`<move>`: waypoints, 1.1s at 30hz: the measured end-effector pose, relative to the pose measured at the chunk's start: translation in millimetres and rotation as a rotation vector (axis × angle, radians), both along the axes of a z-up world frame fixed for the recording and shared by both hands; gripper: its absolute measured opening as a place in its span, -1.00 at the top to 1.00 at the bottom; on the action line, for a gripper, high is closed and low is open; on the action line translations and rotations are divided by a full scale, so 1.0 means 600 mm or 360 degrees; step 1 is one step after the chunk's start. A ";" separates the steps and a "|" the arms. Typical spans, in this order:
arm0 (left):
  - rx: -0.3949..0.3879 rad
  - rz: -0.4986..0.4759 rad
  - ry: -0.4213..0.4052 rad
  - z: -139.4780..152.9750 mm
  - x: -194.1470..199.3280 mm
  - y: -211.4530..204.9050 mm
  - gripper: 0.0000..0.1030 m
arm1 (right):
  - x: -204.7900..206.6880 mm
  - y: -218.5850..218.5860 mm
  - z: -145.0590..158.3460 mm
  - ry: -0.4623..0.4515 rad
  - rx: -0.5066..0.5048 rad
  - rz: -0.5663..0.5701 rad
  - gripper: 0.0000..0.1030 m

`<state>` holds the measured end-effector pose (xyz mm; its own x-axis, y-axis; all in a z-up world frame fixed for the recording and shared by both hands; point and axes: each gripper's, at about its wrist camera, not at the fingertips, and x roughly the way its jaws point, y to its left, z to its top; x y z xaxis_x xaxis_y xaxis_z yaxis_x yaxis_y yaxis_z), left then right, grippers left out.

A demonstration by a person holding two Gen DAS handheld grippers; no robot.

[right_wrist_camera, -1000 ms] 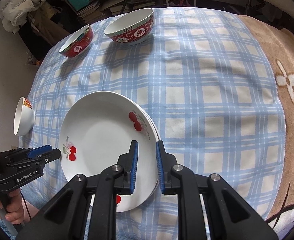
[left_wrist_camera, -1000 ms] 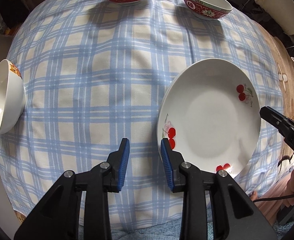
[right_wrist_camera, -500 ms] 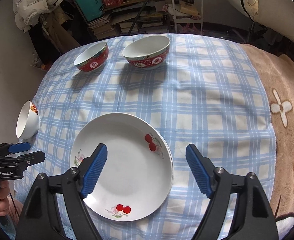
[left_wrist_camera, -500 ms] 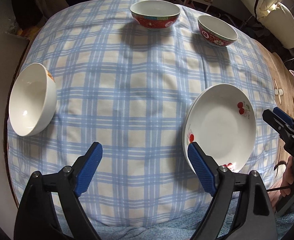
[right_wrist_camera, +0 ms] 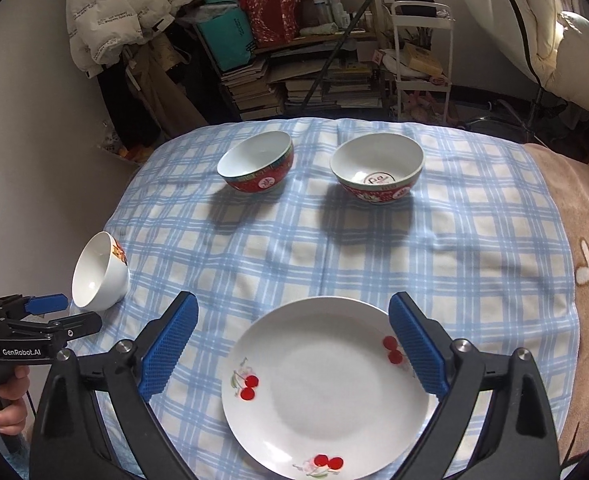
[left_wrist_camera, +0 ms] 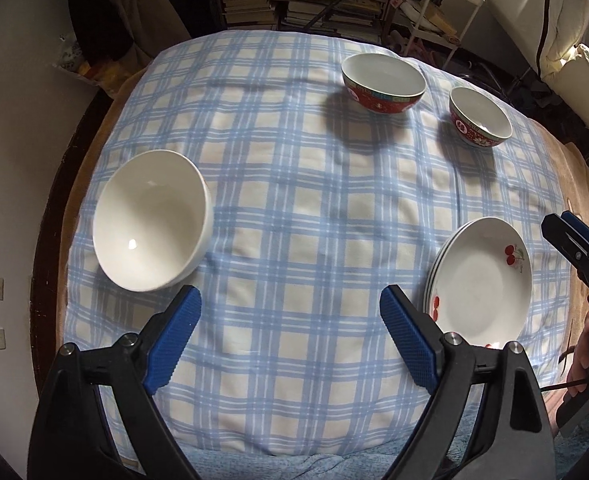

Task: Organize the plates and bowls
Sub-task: 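Reach the left tool to a white bowl while the right tool reaches an orange-labelled bowl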

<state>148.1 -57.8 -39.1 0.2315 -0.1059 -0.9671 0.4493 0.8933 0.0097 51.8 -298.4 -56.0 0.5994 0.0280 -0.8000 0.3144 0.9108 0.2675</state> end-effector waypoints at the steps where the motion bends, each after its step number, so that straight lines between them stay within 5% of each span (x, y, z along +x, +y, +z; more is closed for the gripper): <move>1: 0.0012 -0.0005 -0.0015 0.005 0.004 0.005 -0.74 | 0.008 0.008 0.003 -0.0010 -0.0003 0.0012 -0.95; 18: 0.0045 0.0200 -0.0205 0.039 0.075 0.117 -0.74 | 0.107 0.102 0.013 -0.0070 0.0076 0.0096 -0.95; 33: 0.0078 0.0252 -0.0181 -0.007 0.123 0.193 -0.74 | 0.169 0.157 0.005 -0.0037 0.0040 0.0139 -0.95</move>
